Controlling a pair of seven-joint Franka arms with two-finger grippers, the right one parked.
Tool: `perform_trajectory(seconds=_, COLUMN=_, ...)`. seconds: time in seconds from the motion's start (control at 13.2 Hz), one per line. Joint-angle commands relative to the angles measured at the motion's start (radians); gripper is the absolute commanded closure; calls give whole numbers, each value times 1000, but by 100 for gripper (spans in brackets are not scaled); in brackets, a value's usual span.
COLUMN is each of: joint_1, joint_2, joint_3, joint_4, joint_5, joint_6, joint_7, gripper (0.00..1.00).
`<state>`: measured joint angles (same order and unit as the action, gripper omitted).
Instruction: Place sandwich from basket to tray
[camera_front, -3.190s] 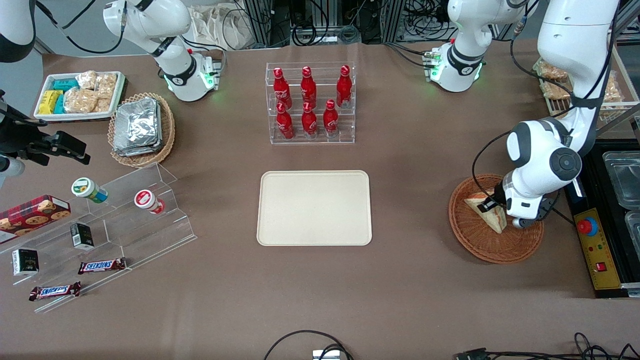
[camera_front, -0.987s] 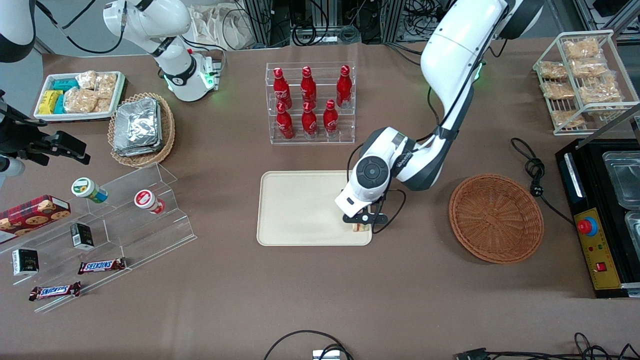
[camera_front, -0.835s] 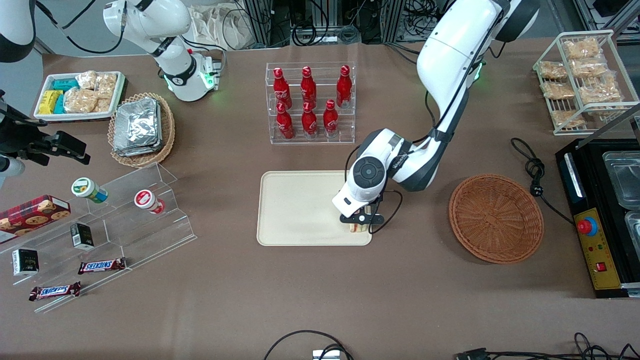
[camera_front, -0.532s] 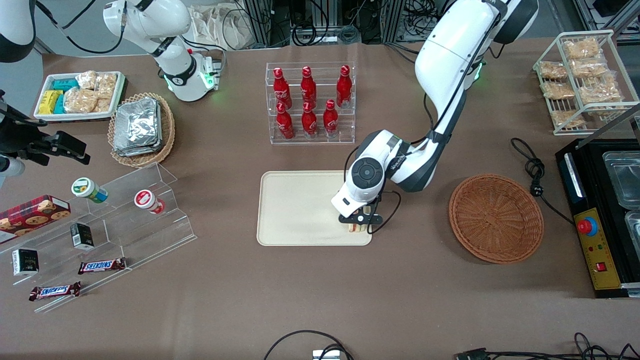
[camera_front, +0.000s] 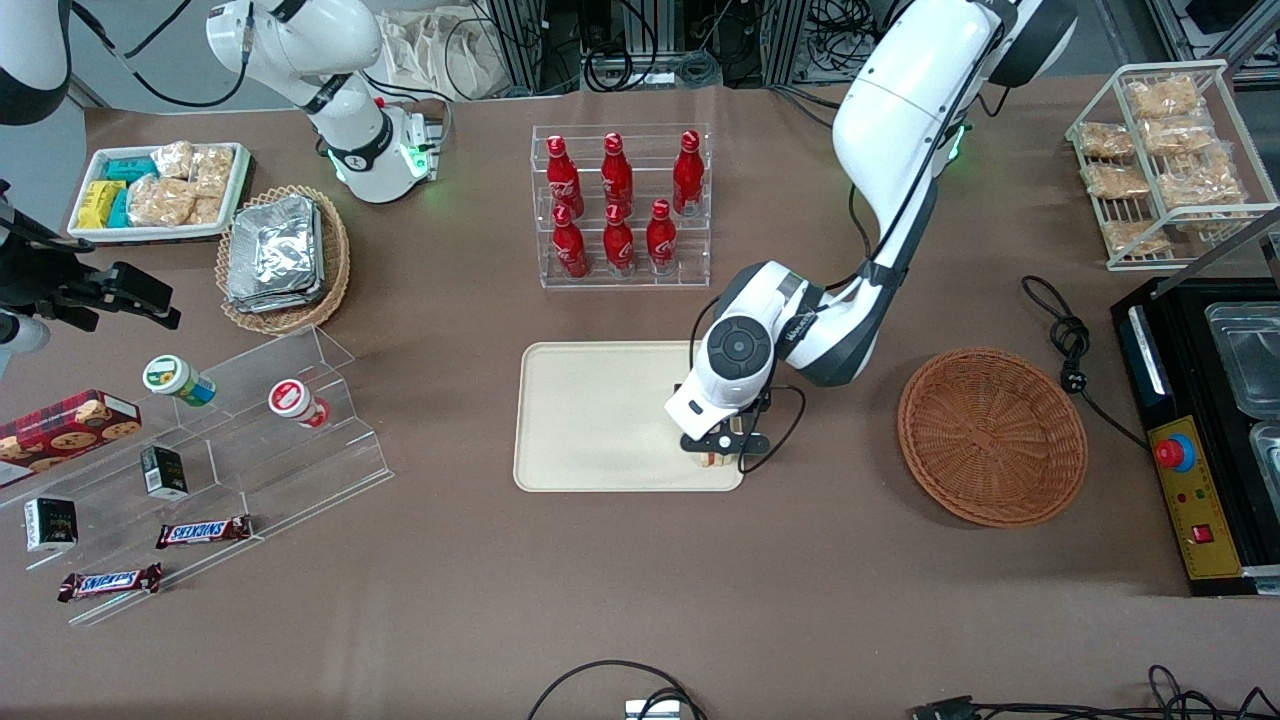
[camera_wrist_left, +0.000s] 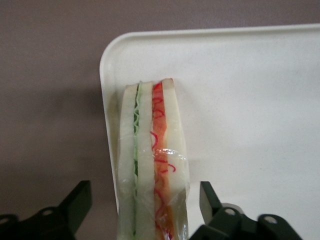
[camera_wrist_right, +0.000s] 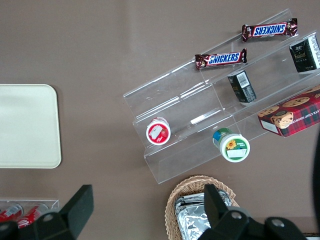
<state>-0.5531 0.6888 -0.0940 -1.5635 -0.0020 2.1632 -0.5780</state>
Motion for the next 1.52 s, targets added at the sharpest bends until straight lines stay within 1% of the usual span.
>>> perform_trajectory(seconds=0.0, joint_1=-11, joint_2=-60, joint_3=19, joint_4=-13, joint_5=0, joint_6=-5, joint_7=-2, gripper=0)
perform_trajectory(seconds=0.08, joint_1=-7, joint_2=-101, joint_3=23, joint_4=-30, joint_5=0, joint_6=-5, joint_7=4, gripper=0)
perform_trajectory(seconds=0.23, joint_1=-5, joint_2=-181, joint_3=85, joint_4=-40, joint_5=-12, joint_6=-16, joint_7=1, gripper=0)
perform_trajectory(seconds=0.38, joint_1=36, joint_2=-265, joint_3=106, joint_4=-46, joint_5=3, joint_6=-57, joint_7=12, gripper=0)
perform_trajectory(seconds=0.53, joint_1=100, joint_2=-360, joint_3=131, joint_4=-50, joint_5=-15, joint_6=-138, joint_7=82, gripper=0)
perform_trajectory(seconds=0.84, joint_1=260, joint_2=-553, joint_3=132, joint_4=-70, joint_5=-3, joint_6=-379, joint_7=208, gripper=0)
perform_trajectory(seconds=1.06, joint_1=363, joint_2=-702, joint_3=132, joint_4=-180, joint_5=-12, joint_6=-393, joint_7=280, gripper=0)
perform_trajectory(seconds=1.22, joint_1=404, joint_2=-756, joint_3=129, joint_4=-216, joint_5=-4, joint_6=-425, joint_7=319, gripper=0)
perform_trajectory(seconds=1.37, joint_1=416, joint_2=-761, joint_3=129, joint_4=-219, joint_5=5, joint_6=-448, joint_7=322, gripper=0)
perform_trajectory(seconds=1.44, joint_1=420, joint_2=-762, joint_3=129, joint_4=-219, joint_5=25, joint_6=-448, joint_7=328, gripper=0)
